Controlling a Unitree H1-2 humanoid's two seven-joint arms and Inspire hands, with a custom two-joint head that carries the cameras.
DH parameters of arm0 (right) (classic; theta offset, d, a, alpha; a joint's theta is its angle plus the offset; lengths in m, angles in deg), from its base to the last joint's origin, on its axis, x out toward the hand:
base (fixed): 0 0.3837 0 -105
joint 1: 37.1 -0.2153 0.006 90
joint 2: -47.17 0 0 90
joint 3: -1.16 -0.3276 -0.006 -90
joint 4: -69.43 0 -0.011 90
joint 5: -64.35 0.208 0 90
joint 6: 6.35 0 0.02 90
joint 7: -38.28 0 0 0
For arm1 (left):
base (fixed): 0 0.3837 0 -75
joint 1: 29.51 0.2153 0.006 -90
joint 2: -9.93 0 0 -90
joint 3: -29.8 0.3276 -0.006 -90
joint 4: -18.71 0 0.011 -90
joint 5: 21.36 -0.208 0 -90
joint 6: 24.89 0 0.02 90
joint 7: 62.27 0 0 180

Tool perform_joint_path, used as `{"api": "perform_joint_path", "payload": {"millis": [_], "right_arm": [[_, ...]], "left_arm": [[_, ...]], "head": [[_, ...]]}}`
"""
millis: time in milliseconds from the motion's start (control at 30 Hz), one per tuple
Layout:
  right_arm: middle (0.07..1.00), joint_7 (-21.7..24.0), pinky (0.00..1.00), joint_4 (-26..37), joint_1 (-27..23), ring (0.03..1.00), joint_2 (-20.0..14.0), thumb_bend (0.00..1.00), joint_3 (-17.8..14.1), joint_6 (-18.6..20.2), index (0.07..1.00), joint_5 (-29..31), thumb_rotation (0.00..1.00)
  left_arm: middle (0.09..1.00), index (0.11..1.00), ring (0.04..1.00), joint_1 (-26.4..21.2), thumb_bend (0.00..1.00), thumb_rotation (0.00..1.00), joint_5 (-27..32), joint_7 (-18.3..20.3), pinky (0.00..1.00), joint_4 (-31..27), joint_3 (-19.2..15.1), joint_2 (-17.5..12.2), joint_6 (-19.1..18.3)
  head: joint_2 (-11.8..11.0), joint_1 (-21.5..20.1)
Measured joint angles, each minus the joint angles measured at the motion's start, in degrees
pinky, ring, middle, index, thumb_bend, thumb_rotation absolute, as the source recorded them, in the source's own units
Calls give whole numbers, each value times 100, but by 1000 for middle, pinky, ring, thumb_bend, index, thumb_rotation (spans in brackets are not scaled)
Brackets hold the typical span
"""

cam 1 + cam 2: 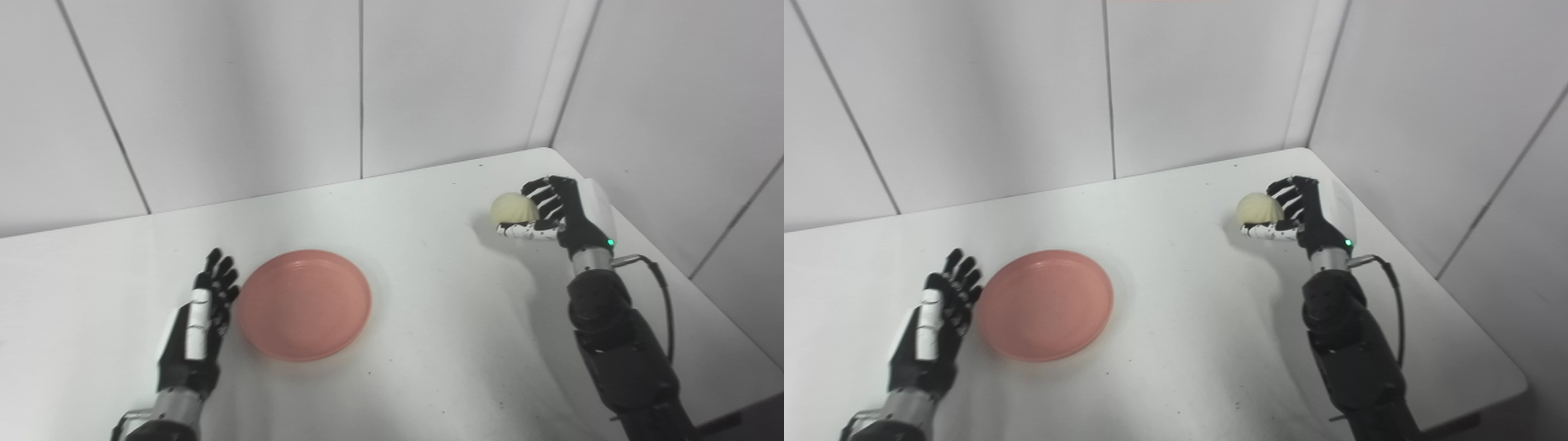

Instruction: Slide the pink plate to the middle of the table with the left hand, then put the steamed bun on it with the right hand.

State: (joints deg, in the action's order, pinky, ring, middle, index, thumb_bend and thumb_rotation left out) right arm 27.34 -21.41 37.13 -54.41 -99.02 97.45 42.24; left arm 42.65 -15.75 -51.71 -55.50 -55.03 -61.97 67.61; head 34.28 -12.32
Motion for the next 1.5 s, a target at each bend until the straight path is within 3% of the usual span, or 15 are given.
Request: {"api": "perform_joint_path", "payload": {"millis": [200,267,533,767,1200,1300,1500], "right_arm": [[444,199,291,224,156,350,17,517,121,-608,513,299,0],[464,303,303,376,193,369,28,518,203,-714,500,312,0],[459,768,317,1172,216,371,259,517,610,-685,507,214,0],[464,1063,315,1261,163,378,454,517,844,-673,507,195,0],[454,1430,283,1249,-270,359,860,517,1715,-724,512,-163,0],[413,1534,192,1174,-367,269,990,513,1875,-732,514,-158,0],[432,1541,251,763,-373,318,1142,515,2148,-864,519,-270,0]], "left_arm": [[1000,999,1000,-69,680,1000,-220,-112,1000,122,41,82,77],[1000,1000,1000,-79,688,1000,-244,-134,1000,146,44,112,95],[1000,1000,1000,-174,670,1000,-419,-224,1000,322,112,239,269],[985,981,988,-172,686,1000,-613,-397,997,352,180,370,288],[985,983,989,-169,717,1000,-718,-558,1000,374,236,446,308],[984,981,985,-169,730,1000,-718,-559,998,374,237,445,309],[994,989,999,-151,722,1000,-719,-561,1000,341,241,442,307]], "head": [[44,598],[44,599],[106,1048],[176,1662],[237,1716],[237,1645],[246,1557]]}}
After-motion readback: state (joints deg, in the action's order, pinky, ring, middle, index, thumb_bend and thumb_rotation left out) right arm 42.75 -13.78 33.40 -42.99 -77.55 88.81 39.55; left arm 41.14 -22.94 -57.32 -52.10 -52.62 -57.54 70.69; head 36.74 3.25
